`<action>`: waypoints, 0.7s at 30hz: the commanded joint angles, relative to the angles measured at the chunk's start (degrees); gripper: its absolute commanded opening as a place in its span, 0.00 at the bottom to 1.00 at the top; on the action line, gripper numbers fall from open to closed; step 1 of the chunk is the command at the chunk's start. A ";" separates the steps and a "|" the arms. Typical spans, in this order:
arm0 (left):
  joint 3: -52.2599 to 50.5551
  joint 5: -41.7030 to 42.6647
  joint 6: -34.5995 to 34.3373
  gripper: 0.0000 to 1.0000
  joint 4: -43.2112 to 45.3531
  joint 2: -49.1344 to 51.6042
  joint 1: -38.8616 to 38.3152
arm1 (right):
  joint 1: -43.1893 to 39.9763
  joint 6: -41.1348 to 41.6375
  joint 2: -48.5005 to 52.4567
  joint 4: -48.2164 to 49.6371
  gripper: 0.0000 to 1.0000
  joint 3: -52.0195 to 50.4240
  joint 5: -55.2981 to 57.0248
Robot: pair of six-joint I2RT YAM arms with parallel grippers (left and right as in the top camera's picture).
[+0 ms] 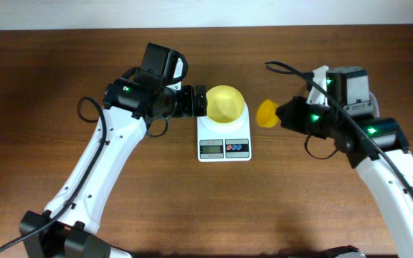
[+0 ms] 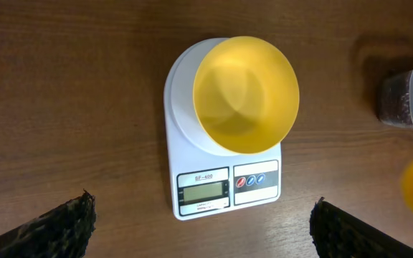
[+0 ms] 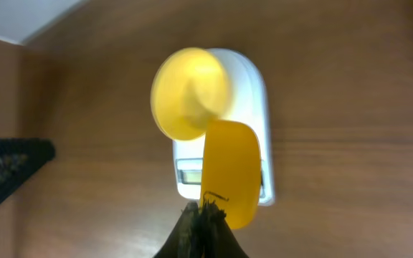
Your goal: Scoop item into bowl and weigh 50g on scale
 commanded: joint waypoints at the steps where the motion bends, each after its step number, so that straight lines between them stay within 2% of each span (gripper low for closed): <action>1: 0.68 -1.05 0.92 0.99 -0.09 -0.76 0.39 | 0.17 -2.32 -1.07 -5.64 0.04 6.32 9.60; 7: 0.68 -1.05 0.92 0.99 -0.09 -0.76 0.39 | 0.17 -2.95 -1.07 -14.60 0.04 10.75 18.93; 16: 0.68 -0.83 0.92 1.00 -0.17 -0.76 0.39 | 0.17 -3.80 -1.05 -15.91 0.04 10.73 22.12; 17: 0.68 -0.83 0.92 0.90 -0.35 -0.76 0.39 | 0.17 -4.04 -1.07 -15.89 0.04 10.73 22.08; 18: 0.68 -0.83 0.92 0.75 -0.35 -0.76 0.39 | 0.17 -4.20 -1.07 -15.89 0.04 10.73 22.05; 19: 0.68 -0.83 0.92 0.52 -0.33 -0.76 0.37 | 0.17 -4.72 -1.07 -15.89 0.04 10.73 22.03; 20: 0.68 -0.85 0.92 0.38 -0.28 -0.76 0.33 | 0.15 -5.09 -1.07 -15.89 0.04 10.73 22.05; 21: 0.68 -0.83 0.90 0.14 -0.31 -0.76 0.24 | 0.15 -5.09 -1.07 -15.89 0.04 10.73 22.05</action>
